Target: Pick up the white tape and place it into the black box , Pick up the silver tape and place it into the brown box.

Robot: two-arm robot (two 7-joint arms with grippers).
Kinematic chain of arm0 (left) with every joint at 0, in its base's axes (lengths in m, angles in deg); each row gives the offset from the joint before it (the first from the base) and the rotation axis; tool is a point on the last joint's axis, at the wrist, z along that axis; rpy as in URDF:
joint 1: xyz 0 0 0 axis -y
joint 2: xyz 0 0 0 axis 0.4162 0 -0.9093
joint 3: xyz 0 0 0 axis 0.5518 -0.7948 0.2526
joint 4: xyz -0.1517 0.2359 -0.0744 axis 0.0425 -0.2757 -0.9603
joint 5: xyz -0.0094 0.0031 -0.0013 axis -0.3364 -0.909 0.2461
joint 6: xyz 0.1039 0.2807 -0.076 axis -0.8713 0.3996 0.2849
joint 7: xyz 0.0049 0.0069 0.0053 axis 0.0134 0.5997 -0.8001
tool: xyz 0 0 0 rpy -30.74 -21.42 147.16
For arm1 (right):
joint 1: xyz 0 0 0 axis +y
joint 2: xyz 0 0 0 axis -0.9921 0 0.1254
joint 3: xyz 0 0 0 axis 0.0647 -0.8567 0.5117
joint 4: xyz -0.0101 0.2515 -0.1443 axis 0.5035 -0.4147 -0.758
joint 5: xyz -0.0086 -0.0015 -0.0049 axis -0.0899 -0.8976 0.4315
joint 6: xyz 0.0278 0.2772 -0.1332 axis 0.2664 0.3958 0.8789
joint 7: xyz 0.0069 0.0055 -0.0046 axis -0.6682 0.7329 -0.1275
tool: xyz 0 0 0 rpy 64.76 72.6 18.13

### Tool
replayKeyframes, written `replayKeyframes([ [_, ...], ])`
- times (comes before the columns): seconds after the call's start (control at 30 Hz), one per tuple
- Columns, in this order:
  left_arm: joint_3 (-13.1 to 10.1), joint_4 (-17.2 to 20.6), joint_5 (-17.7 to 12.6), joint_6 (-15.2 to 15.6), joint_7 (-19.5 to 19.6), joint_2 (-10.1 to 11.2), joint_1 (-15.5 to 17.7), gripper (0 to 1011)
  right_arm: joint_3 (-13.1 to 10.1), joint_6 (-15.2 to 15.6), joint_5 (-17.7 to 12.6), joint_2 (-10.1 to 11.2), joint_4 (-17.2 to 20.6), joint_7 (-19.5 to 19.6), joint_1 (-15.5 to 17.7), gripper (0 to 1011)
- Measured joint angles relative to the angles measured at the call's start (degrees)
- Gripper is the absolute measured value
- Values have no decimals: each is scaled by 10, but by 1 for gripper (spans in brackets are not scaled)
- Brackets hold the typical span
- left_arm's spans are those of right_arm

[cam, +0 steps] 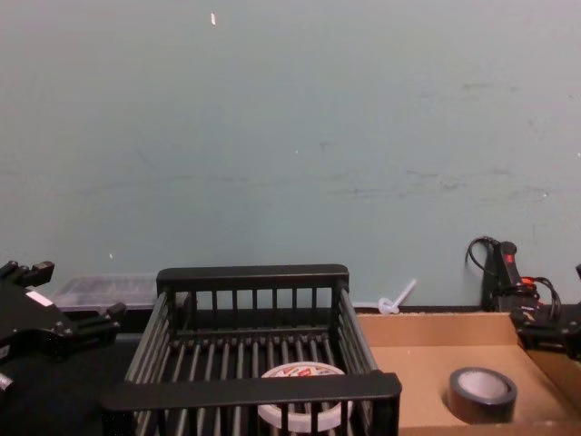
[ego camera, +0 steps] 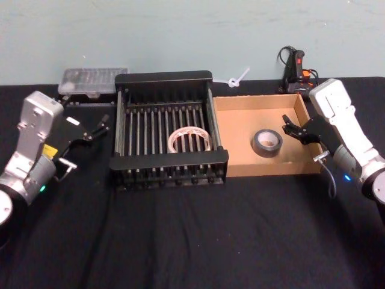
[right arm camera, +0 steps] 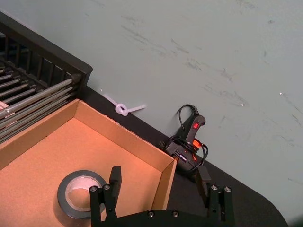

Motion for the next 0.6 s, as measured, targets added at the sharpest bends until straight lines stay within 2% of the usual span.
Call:
replayKeyframes([
  [0.6,0,0,0,0,0,0,0,1001,0,0,0,0,0,0,0,1002],
])
